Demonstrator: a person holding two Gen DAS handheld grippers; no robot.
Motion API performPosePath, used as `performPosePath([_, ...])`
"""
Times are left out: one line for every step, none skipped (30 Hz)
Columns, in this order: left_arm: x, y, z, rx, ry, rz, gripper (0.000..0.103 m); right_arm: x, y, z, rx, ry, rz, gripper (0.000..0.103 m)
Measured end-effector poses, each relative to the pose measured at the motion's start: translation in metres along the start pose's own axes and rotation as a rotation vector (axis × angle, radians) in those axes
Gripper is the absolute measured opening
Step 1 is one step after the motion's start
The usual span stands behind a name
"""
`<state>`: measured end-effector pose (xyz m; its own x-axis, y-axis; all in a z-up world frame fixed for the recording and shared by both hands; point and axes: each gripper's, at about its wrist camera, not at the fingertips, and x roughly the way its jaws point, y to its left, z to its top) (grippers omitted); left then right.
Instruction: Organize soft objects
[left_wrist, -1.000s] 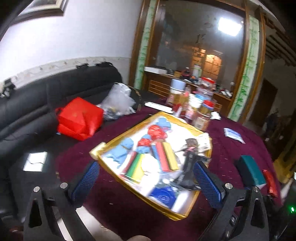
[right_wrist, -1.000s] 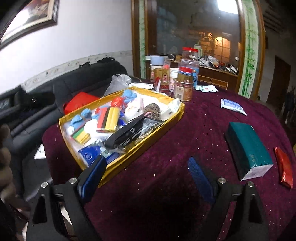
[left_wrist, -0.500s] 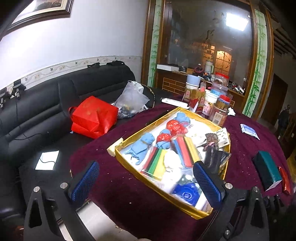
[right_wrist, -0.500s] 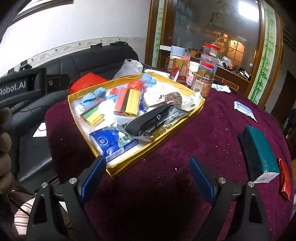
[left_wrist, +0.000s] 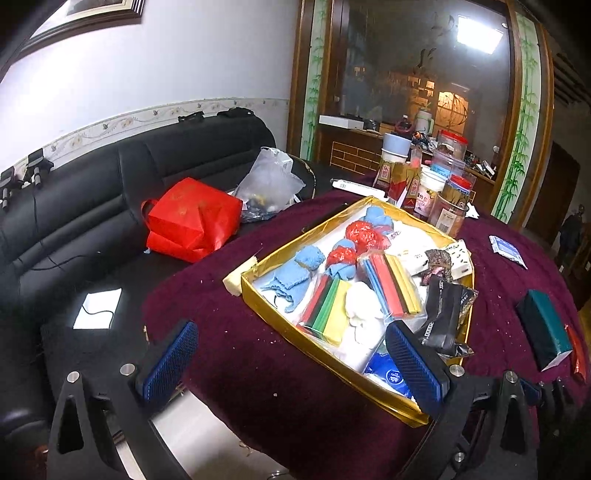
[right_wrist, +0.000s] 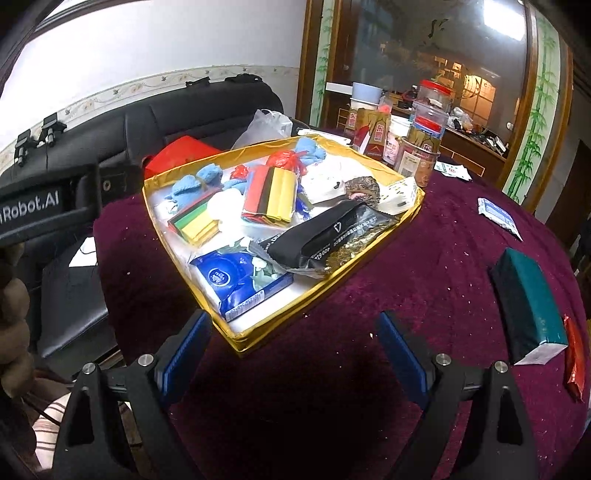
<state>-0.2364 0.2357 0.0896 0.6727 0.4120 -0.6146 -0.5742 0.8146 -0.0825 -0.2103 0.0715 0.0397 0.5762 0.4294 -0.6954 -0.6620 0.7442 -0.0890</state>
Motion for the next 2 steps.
performPosePath([0.0012,0.0004,-0.0002,-0.002,0.003,-0.003,0.102,-0.0005,-0.0022,-0.0001,0.007,0.0,0.001,0.09])
performPosePath([0.0015,0.0,-0.0005,-0.002,0.006,-0.004,0.102,-0.001,-0.0045,-0.0002,0.016,0.0,0.0,0.09])
